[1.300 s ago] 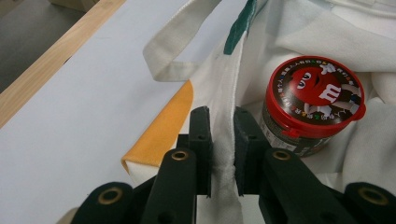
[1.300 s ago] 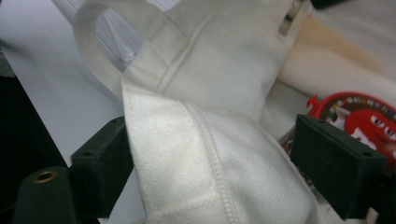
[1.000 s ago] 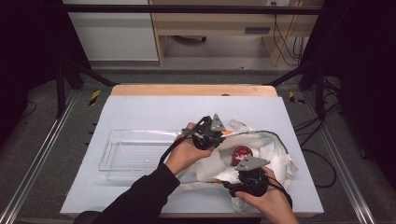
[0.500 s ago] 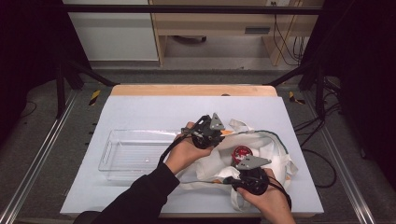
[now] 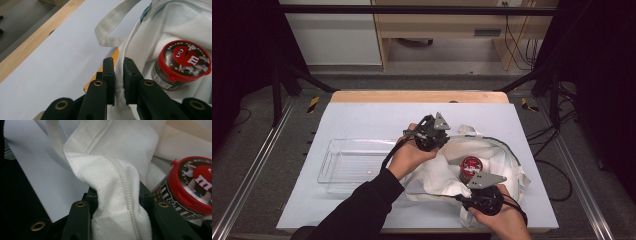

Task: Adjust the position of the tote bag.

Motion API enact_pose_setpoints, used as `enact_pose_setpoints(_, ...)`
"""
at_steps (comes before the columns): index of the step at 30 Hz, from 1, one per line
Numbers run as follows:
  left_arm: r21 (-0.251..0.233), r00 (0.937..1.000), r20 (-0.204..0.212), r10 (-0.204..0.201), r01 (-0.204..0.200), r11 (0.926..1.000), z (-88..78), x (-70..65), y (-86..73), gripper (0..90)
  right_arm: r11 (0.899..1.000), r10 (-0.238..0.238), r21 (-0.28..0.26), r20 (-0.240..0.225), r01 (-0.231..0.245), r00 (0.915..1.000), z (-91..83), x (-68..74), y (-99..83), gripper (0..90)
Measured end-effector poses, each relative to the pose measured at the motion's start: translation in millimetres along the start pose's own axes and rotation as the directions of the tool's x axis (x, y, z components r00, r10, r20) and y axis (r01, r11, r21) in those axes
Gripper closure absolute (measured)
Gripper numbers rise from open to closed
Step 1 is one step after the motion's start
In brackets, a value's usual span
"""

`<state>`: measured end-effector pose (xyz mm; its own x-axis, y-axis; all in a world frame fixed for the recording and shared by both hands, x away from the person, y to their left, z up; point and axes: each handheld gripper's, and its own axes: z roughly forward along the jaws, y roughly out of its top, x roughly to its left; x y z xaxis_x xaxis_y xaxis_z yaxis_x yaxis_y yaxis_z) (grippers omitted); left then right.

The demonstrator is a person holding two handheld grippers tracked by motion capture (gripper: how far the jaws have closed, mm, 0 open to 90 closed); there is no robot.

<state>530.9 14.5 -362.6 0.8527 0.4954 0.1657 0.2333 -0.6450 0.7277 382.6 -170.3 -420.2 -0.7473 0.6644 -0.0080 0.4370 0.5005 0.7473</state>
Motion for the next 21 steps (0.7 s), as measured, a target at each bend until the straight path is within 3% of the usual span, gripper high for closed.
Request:
enact_pose_setpoints(9, -0.027, 0.9993, -0.030, -0.024, 0.023, 0.9994, -7.6, 10.6, 7.0, 82.0, 0.999, -0.044, -0.001, -0.037, 0.044, 0.9983, -1.2, 7.9, -2.2, 64.6)
enact_pose_setpoints(21, -0.004, 0.9978, -0.057, -0.034, 0.034, 0.9994, 4.4, 17.8, 3.1, 82.2, 0.995, -0.096, 0.032, -0.075, 0.098, 0.9926, 2.4, 15.5, -7.5, 64.7)
